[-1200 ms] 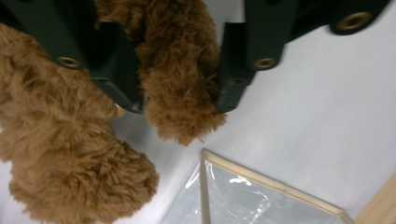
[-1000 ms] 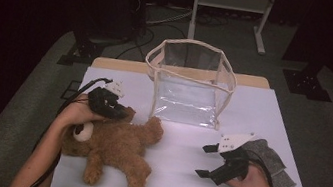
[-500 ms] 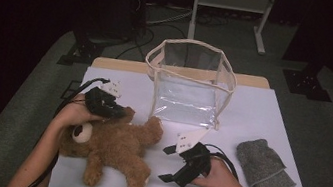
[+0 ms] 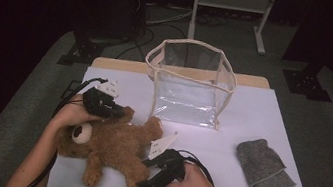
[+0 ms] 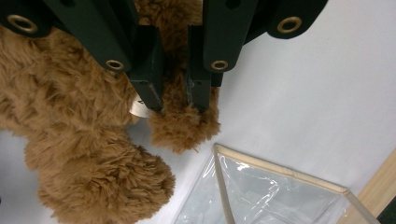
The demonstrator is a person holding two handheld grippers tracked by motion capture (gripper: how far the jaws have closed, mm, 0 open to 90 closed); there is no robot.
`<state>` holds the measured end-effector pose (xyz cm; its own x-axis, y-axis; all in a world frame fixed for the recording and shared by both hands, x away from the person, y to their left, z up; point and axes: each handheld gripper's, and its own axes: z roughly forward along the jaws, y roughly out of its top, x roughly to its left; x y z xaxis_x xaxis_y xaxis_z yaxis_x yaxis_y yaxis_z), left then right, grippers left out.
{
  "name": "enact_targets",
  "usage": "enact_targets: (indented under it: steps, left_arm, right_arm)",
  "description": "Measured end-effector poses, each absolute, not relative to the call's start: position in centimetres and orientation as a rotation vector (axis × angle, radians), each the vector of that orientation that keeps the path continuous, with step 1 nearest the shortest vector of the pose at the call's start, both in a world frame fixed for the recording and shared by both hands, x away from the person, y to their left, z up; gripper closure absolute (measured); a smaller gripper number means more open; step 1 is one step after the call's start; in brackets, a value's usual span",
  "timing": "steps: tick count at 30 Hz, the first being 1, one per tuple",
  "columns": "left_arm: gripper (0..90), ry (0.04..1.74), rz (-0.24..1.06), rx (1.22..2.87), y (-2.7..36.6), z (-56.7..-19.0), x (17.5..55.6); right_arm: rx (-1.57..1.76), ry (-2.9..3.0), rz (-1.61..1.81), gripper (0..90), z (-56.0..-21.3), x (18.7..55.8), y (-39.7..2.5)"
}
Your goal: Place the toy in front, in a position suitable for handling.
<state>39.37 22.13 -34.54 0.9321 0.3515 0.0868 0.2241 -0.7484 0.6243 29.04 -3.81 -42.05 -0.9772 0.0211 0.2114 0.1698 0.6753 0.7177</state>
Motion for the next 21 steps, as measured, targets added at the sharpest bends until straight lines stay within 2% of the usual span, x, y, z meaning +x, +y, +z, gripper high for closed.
enact_targets:
  steps: [1, 2, 3, 4, 5, 8, 14, 21]
  left_arm:
    - [79.2, 0.407, 0.258, 2.44, 22.2, -34.6, 39.3]
    - [79.2, 0.407, 0.252, 2.435, 22.2, -34.6, 39.3]
    - [79.2, 0.408, 0.24, 2.43, 22.3, -34.6, 39.3]
    - [79.2, 0.405, 0.233, 2.427, 22.4, -34.6, 39.2]
    - [79.3, 0.405, 0.233, 2.427, 22.4, -34.6, 39.2]
    - [79.9, 0.409, 0.234, 2.411, 22.6, -34.5, 39.1]
    - [82.5, 0.4, 0.256, 2.358, 23.5, -33.7, 38.6]
    - [83.5, 0.401, 0.29, 2.341, 23.9, -32.5, 37.8]
  right_arm:
    - [-0.161, -2.708, -1.177, 40.0, -42.3, 29.0, -3.7]
    - [-0.163, -2.705, -1.166, 49.9, -42.7, 29.2, -3.5]
    - [-0.163, -2.705, -1.166, 49.9, -42.7, 29.2, -3.5]
    - [-0.173, -2.682, -1.169, 59.8, -43.0, 29.4, -3.6]
    - [-0.173, -2.682, -1.169, 59.8, -43.0, 29.4, -3.6]
    - [-0.174, -2.673, -1.158, 69.3, -42.9, 29.8, -3.8]
    - [-0.162, -2.635, -1.198, 74.0, -42.4, 30.0, -4.2]
    - [-0.146, -2.592, -1.244, 75.1, -40.8, 30.1, -4.9]
